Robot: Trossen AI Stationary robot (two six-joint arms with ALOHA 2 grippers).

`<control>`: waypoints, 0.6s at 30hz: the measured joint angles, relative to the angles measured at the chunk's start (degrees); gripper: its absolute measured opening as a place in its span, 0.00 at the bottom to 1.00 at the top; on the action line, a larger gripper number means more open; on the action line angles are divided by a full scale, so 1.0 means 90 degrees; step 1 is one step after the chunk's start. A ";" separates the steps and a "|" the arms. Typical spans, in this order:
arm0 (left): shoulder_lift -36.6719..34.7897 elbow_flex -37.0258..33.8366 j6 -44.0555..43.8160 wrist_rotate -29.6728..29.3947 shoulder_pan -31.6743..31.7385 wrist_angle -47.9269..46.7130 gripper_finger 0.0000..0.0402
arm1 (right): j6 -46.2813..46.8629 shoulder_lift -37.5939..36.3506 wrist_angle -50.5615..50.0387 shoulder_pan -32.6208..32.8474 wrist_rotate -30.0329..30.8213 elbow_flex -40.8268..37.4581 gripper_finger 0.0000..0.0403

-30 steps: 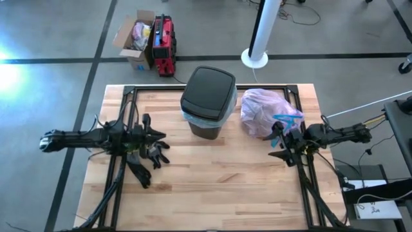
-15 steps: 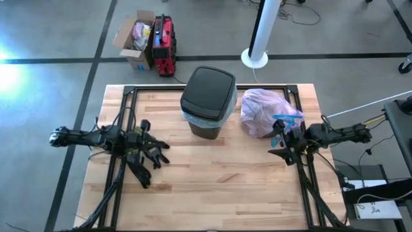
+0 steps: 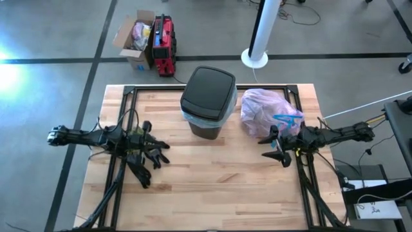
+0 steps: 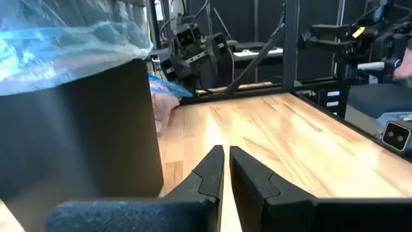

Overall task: Place trash/remove bag and relplace
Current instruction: Return to Home Position

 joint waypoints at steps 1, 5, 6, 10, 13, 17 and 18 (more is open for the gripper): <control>0.0050 0.0000 0.0000 0.0000 0.0000 0.0003 0.03 | -0.0172 0.0068 0.0000 0.0000 -0.0002 0.0000 0.68; 0.0225 0.0000 0.0000 0.0000 0.0000 -0.0004 0.03 | -0.0355 0.0202 -0.0011 0.0000 0.0005 0.0000 0.68; 0.0271 0.0000 0.0001 0.0000 0.0000 0.0000 0.03 | -0.0315 0.0228 -0.0015 0.0000 0.0005 0.0000 0.68; 0.0445 0.0000 0.0000 0.0000 0.0000 -0.0004 0.03 | -0.0274 0.0282 -0.0020 0.0000 0.0003 0.0000 0.71; 0.0576 0.0000 0.0001 0.0000 0.0000 -0.0004 0.03 | -0.0274 0.0282 -0.0022 0.0000 0.0002 0.0000 0.72; 0.0738 0.0000 0.0000 0.0000 0.0000 -0.0006 0.03 | -0.0274 0.0282 -0.0025 0.0000 0.0000 0.0000 0.74; 0.0775 0.0000 0.0000 0.0002 0.0000 -0.0005 0.03 | -0.0274 0.0282 -0.0027 0.0000 0.0000 0.0000 0.75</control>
